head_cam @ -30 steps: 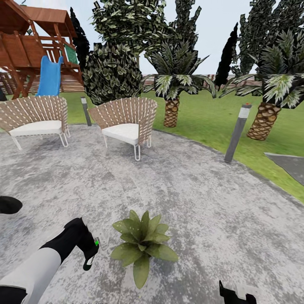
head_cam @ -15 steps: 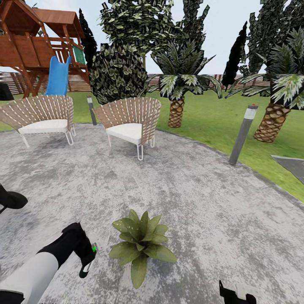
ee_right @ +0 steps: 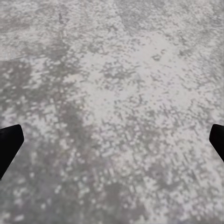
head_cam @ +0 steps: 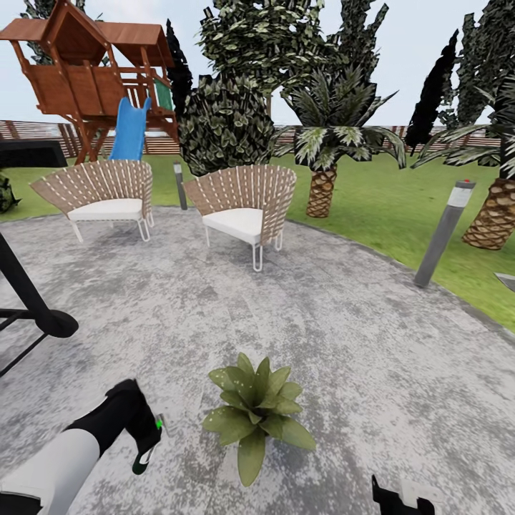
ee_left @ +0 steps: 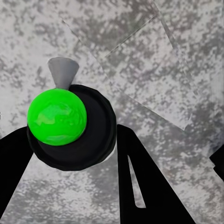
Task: Pick up the pesticide atomizer in the garden and spray insectifuge to fully cover both potted plants in the garden.
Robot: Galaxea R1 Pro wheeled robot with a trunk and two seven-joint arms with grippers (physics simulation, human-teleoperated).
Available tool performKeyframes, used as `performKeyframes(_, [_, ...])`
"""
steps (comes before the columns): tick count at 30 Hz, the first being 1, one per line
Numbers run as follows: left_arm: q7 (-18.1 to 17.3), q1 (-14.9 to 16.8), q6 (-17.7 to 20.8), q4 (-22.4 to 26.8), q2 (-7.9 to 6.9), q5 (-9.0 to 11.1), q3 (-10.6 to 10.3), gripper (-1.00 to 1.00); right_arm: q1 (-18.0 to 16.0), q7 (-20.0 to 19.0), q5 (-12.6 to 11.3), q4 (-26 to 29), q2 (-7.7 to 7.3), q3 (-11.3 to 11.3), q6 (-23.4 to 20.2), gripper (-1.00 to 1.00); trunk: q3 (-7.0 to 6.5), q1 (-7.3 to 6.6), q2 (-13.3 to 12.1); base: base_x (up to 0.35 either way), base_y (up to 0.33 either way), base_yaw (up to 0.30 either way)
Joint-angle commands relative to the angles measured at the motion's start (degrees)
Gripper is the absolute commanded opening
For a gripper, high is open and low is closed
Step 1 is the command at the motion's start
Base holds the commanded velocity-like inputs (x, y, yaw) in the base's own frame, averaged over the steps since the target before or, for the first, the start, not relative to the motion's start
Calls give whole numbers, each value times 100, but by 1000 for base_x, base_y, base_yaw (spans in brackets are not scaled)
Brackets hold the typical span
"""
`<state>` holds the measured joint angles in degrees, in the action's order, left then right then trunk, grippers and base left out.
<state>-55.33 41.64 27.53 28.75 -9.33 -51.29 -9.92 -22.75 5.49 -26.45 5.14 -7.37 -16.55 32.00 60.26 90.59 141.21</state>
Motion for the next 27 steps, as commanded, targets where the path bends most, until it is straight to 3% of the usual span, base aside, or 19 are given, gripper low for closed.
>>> performKeyframes(1, [2, 2, 49, 1, 6, -2, -28, -100, -2, 37, -20, 1, -6, -51, 8, 100, 5, -1, 2, 0, 0, 8])
performKeyframes(27, [198, 2, 51, -159, 10, -13, -2, -100, -2, 39, -21, 5, -1, -50, 8, 100, 5, -1, 2, 22, -30, 31])
